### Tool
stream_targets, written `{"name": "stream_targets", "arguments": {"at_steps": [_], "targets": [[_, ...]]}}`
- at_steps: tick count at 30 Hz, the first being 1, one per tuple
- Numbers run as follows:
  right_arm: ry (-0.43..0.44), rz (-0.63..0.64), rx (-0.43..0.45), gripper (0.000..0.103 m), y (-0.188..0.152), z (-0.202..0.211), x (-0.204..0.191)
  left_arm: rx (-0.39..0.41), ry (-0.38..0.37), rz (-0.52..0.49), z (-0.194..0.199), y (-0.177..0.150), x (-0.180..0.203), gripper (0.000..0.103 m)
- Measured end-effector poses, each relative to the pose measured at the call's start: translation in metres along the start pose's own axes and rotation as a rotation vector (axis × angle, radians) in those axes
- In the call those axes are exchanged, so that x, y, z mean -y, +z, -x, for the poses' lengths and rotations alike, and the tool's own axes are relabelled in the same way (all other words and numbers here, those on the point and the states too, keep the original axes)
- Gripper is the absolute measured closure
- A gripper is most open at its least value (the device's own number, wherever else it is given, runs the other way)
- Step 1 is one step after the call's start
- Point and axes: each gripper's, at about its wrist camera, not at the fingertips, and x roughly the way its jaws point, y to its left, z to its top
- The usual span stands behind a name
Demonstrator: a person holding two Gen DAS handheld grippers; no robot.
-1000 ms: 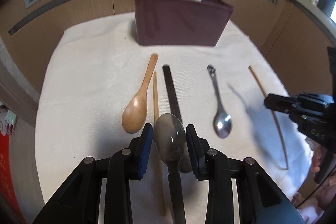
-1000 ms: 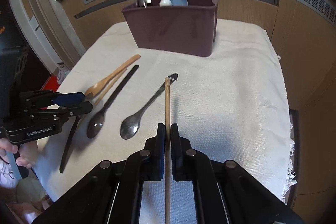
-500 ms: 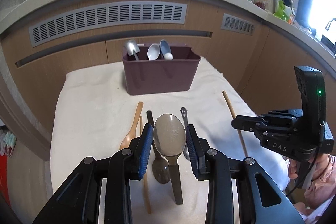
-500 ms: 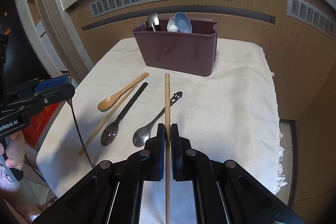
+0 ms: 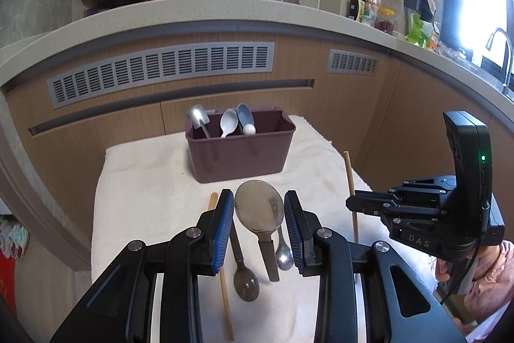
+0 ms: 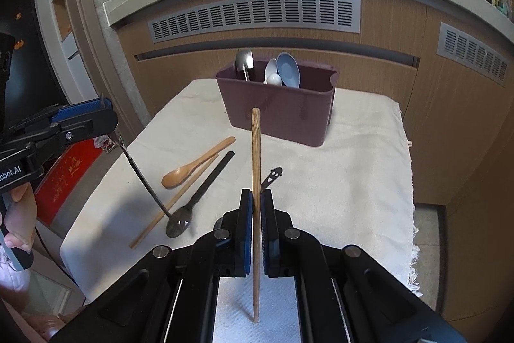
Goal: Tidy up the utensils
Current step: 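Lift the spoon and chopstick and carry both over the caddy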
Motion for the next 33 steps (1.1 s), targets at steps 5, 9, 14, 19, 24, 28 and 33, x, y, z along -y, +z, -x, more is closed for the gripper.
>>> {"name": "stream_targets", "arguments": {"at_steps": [5, 9, 14, 19, 24, 28, 33], "targets": [[0.017, 0.014, 0.079, 0.098, 0.028, 0.022, 0.0, 0.067, -0.004, -0.03, 0.013, 0.034, 0.002, 0.07], [0.004, 0.046, 0.2, 0.098, 0.074, 0.054, 0.001, 0.175, 0.002, -0.061, 0.03, 0.081, -0.002, 0.07], [-0.082, 0.117, 0.39, 0.098, 0.138, 0.097, -0.004, 0.315, 0.035, -0.063, 0.038, 0.144, -0.015, 0.07], [-0.131, 0.121, 0.469, 0.098, 0.182, 0.1, 0.003, 0.354, 0.047, -0.022, 0.02, 0.176, -0.035, 0.07], [-0.157, 0.123, 0.44, 0.098, 0.198, 0.065, 0.01, 0.333, 0.063, 0.008, -0.017, 0.184, -0.055, 0.07], [-0.157, 0.099, 0.386, 0.098, 0.198, 0.027, 0.024, 0.278, 0.074, 0.029, -0.057, 0.177, -0.071, 0.07], [-0.135, 0.071, 0.271, 0.098, 0.184, -0.03, 0.04, 0.166, 0.067, 0.078, -0.112, 0.154, -0.088, 0.07]]}}
